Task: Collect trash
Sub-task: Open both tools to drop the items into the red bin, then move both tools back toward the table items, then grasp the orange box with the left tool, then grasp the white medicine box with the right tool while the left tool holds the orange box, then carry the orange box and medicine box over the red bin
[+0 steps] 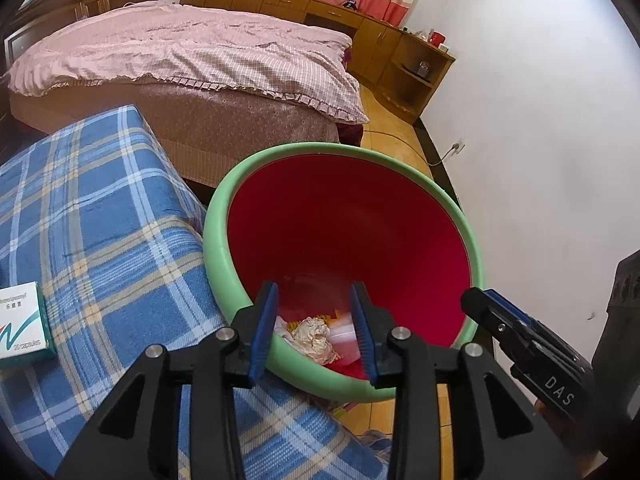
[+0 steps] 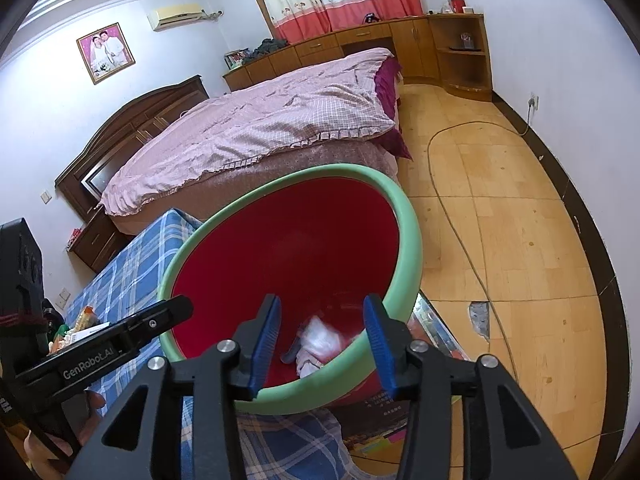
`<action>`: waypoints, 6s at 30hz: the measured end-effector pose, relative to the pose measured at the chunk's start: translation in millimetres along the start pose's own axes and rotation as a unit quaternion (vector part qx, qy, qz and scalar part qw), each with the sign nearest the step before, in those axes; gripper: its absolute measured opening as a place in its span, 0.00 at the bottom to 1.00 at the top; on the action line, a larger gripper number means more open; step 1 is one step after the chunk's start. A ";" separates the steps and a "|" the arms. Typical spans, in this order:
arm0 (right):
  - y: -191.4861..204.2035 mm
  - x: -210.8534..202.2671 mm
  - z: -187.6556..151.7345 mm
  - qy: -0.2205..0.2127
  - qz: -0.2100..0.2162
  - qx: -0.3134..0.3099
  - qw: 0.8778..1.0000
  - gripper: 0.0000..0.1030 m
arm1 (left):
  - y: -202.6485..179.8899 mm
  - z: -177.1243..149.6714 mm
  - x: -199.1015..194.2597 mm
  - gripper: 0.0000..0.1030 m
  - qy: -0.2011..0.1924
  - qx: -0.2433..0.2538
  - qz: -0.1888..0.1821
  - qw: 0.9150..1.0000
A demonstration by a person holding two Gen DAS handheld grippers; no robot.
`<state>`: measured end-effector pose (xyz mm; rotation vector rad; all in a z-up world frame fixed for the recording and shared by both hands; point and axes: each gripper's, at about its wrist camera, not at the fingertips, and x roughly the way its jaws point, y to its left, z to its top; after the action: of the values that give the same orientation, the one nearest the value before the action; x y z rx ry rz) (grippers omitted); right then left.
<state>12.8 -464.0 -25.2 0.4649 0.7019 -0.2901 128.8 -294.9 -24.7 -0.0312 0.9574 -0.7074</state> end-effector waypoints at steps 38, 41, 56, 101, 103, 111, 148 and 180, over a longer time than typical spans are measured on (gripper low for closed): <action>83.3 -37.3 -14.3 -0.009 0.080 -0.037 0.996 0.64 | 111.4 -23.4 -143.2 0.38 -0.098 -0.114 0.119 0.981; 95.1 -36.1 -16.5 -0.005 0.088 -0.043 0.995 0.64 | 128.5 -27.6 -156.2 0.38 -0.104 -0.129 0.135 0.977; 171.1 -9.8 -25.8 0.028 0.127 -0.083 0.988 0.68 | 219.5 -41.8 -200.0 0.38 -0.116 -0.189 0.212 0.952; 228.4 54.6 -45.3 0.101 0.134 -0.125 0.978 0.68 | 302.4 -56.7 -187.7 0.47 -0.117 -0.235 0.259 0.929; 234.3 55.2 -48.2 0.104 0.141 -0.130 0.976 0.72 | 297.9 -58.8 -195.8 0.47 -0.124 -0.229 0.261 0.929; 263.0 62.9 -61.4 0.118 0.161 -0.156 0.967 1.00 | 292.5 -75.2 -217.0 0.47 -0.132 -0.237 0.261 0.926; 281.2 85.0 -75.5 0.122 0.140 -0.176 0.967 0.89 | 276.9 -97.1 -211.1 0.47 -0.118 -0.245 0.236 0.933; 170.5 -11.5 -44.2 0.043 0.121 -0.105 0.986 0.89 | 168.8 -78.1 -196.9 0.47 -0.113 -0.175 0.153 0.966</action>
<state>49.3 -294.1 6.0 0.3577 0.7435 0.0340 87.5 -30.9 19.3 -0.2649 0.8342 -0.2365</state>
